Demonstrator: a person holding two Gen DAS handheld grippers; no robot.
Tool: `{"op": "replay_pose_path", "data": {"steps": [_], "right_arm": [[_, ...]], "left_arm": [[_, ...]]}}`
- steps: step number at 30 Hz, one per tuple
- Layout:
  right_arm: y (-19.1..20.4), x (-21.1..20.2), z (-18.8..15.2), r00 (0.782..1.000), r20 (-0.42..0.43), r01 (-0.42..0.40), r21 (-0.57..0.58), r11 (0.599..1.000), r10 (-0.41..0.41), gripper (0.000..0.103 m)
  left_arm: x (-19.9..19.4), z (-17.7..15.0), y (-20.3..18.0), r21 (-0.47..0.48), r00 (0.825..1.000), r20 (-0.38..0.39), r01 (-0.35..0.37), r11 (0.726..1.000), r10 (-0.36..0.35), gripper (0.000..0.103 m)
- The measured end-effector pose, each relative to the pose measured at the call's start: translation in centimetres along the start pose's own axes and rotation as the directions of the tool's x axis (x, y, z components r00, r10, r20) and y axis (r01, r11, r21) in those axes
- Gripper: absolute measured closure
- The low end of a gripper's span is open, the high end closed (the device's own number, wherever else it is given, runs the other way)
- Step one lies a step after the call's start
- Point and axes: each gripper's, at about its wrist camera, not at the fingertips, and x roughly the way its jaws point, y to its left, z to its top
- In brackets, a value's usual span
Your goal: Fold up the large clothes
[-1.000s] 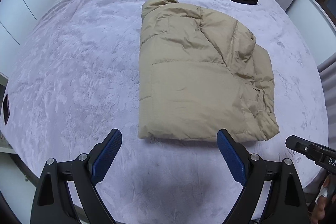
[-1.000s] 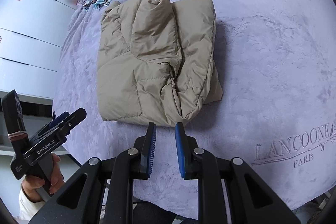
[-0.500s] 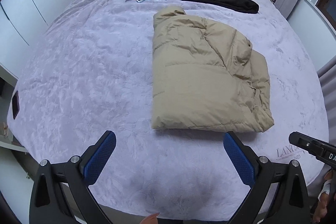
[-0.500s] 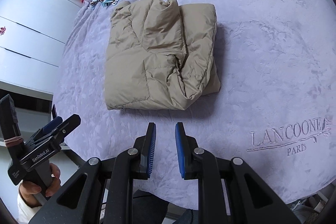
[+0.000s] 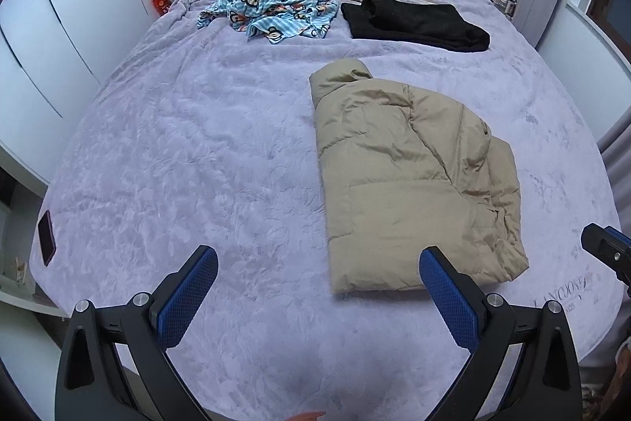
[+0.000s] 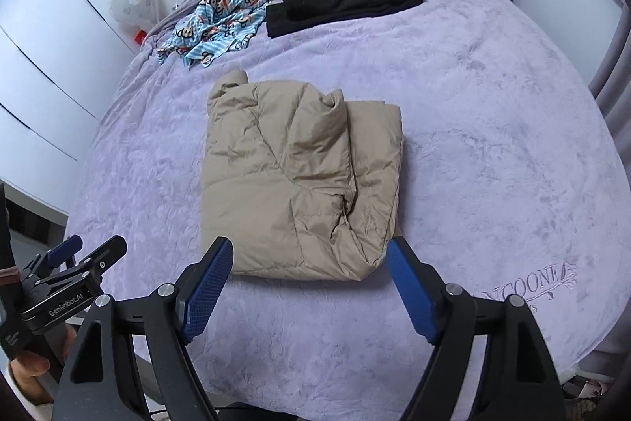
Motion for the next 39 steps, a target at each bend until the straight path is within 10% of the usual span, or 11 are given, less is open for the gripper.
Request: {"op": "replay_pose_path", "data": {"steps": [3, 39], "right_arm": [[0.7, -0.9, 0.3, 0.998, 0.046, 0.033, -0.015, 0.999, -0.033, 0.000], [2.3, -2.0, 1.3, 0.994, 0.069, 0.087, -0.039, 0.995, -0.084, 0.000]], "left_arm": [[-0.5, 0.2, 0.2, -0.010, 1.000, 0.007, 0.014, 1.000, -0.014, 0.001], [-1.9, 0.1, 0.1, -0.038, 0.999, 0.039, -0.012, 0.999, 0.013, 0.001]]}}
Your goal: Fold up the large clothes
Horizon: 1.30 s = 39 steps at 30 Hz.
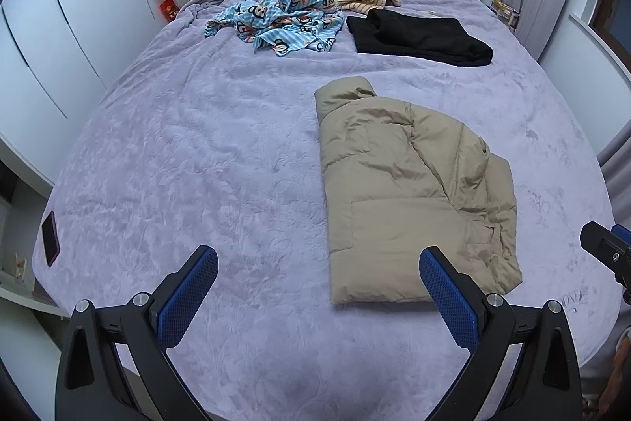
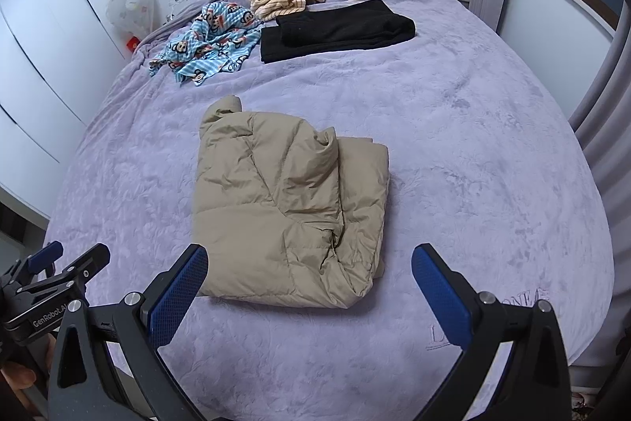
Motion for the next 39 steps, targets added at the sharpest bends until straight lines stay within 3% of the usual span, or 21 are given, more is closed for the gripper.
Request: {"op": "replay_pose_path", "data": {"steps": [39], "right_arm": [[0.20, 0.20, 0.21, 1.000, -0.008, -0.003, -0.003, 1.000, 0.003, 0.000]], "left_arm": [[0.31, 0.55, 0.17, 0.007, 1.000, -0.004, 0.000, 1.000, 0.000, 0.001]]}}
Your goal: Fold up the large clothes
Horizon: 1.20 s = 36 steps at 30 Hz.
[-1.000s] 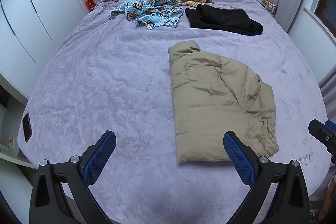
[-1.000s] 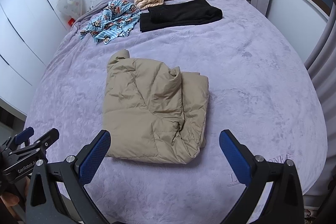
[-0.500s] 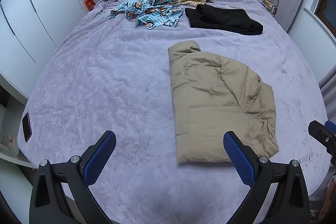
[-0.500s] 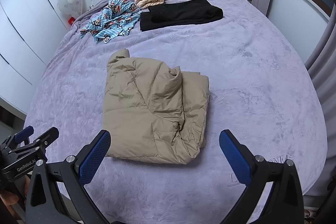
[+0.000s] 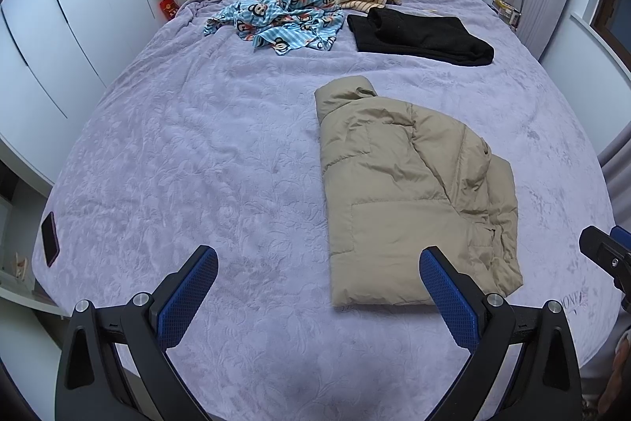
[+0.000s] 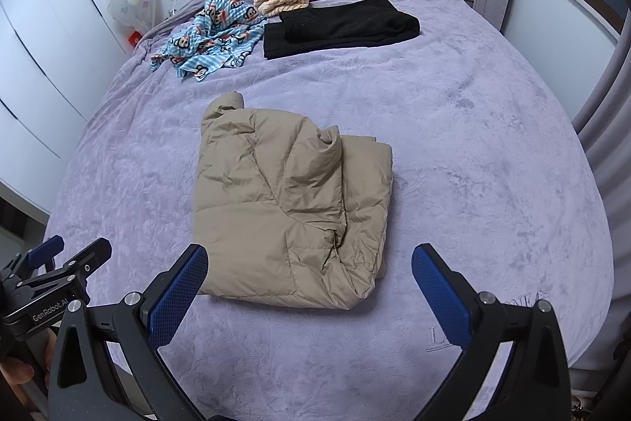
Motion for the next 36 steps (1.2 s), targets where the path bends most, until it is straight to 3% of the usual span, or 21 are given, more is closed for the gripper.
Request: {"op": "replay_pose_path", "data": {"steps": [36], "right_arm": [[0.07, -0.11, -0.01, 1.000, -0.002, 0.000, -0.001, 1.000, 0.000, 0.000]], "left_arm": [[0.32, 0.37, 0.76, -0.001, 1.000, 0.002, -0.003, 1.000, 0.003, 0.001]]}}
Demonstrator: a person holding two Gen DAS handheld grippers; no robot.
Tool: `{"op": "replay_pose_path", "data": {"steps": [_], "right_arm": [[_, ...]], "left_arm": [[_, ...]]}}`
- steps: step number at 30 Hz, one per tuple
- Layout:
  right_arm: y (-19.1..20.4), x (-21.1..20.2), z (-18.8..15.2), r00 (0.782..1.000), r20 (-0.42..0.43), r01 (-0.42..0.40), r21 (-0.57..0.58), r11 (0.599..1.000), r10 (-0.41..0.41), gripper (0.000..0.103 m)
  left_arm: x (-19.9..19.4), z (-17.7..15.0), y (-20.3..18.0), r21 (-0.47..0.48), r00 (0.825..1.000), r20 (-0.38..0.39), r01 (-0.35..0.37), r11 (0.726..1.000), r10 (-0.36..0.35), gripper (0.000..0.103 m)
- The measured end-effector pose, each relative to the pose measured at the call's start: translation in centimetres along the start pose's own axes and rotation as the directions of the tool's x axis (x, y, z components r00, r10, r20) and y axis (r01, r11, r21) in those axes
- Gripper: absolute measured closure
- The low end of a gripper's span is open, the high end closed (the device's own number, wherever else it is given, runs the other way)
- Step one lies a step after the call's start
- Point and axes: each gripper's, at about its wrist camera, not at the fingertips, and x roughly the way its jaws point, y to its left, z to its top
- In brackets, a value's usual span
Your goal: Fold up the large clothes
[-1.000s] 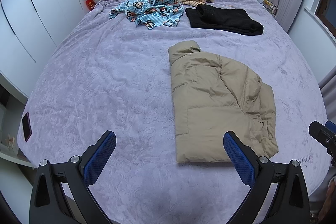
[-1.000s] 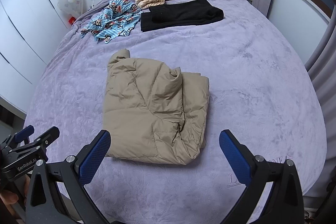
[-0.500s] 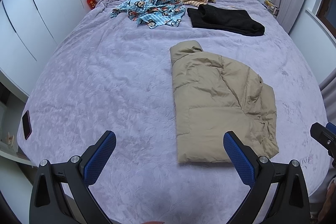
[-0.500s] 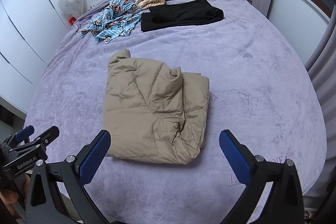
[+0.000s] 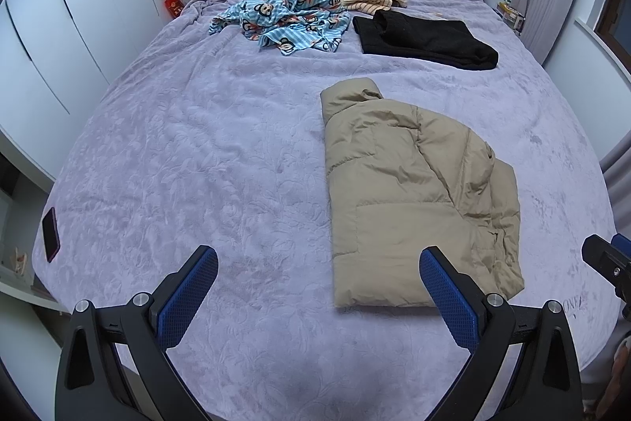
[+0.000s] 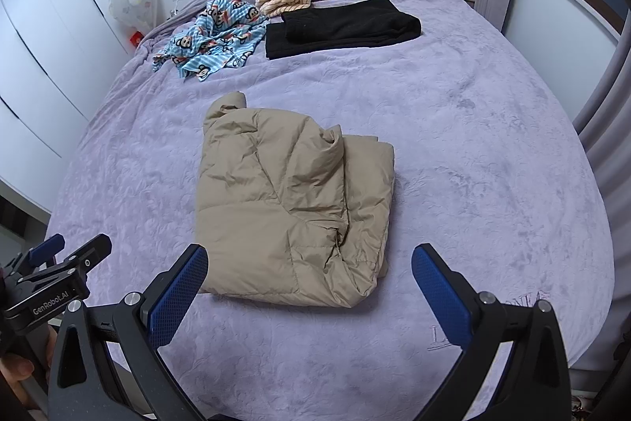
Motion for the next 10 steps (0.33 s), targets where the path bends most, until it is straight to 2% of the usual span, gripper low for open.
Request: {"op": "replay_pose_path", "data": {"steps": [10], "right_arm": [[-0.03, -0.02, 0.02, 1.000, 0.000, 0.001, 0.000, 1.000, -0.001, 0.000]], "left_arm": [[-0.29, -0.24, 0.00, -0.003, 1.000, 0.004, 0.000, 1.000, 0.000, 0.001]]}}
